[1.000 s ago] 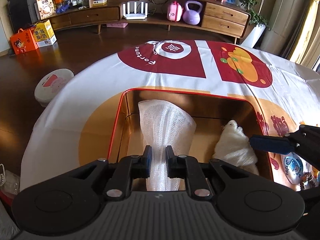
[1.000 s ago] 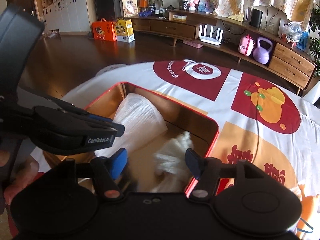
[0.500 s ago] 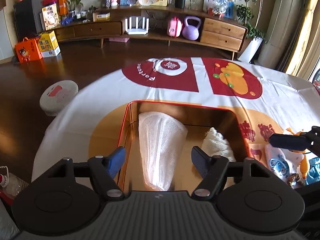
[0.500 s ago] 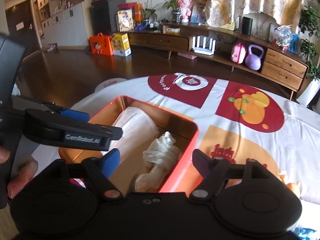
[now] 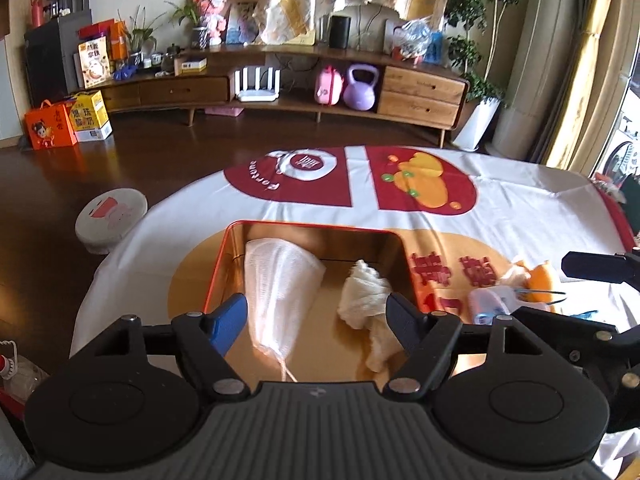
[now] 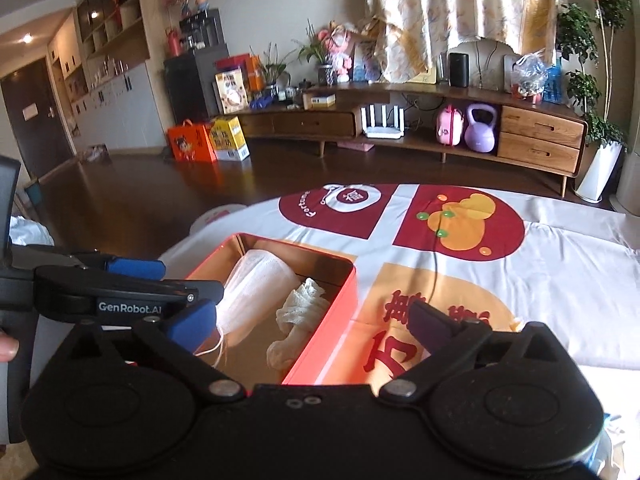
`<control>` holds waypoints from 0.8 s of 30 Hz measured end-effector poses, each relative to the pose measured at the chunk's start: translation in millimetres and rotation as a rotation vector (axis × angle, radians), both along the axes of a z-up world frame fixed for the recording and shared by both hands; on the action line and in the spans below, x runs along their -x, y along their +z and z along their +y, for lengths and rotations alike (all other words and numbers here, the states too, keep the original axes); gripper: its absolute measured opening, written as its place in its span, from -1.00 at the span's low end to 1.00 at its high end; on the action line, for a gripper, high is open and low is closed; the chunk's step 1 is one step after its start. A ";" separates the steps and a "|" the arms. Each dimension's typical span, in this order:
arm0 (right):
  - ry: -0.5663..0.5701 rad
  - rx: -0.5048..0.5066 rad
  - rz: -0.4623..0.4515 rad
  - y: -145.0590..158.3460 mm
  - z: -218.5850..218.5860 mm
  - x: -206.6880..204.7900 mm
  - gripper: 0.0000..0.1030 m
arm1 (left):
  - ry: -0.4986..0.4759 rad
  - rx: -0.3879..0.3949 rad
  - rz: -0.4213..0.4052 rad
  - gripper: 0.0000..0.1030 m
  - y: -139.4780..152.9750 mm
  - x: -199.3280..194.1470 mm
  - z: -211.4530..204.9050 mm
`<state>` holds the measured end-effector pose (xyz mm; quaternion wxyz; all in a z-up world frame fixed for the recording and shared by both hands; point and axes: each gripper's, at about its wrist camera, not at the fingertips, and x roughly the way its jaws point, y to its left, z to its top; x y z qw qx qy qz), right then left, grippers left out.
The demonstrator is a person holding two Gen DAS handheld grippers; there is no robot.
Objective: Organize soft objects
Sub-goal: 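Move both open tools back over the remaining items on the cloth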
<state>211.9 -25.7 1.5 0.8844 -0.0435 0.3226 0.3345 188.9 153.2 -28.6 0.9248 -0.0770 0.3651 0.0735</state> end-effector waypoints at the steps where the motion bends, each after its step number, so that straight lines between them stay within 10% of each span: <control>1: -0.005 -0.006 -0.006 2.0 -4.6 2.8 0.99 | -0.004 0.004 -0.006 0.52 2.6 3.6 -3.5; 24: -0.107 -0.127 -0.034 5.7 -128.4 58.3 0.99 | -0.131 0.053 -0.152 0.99 23.9 63.3 -98.8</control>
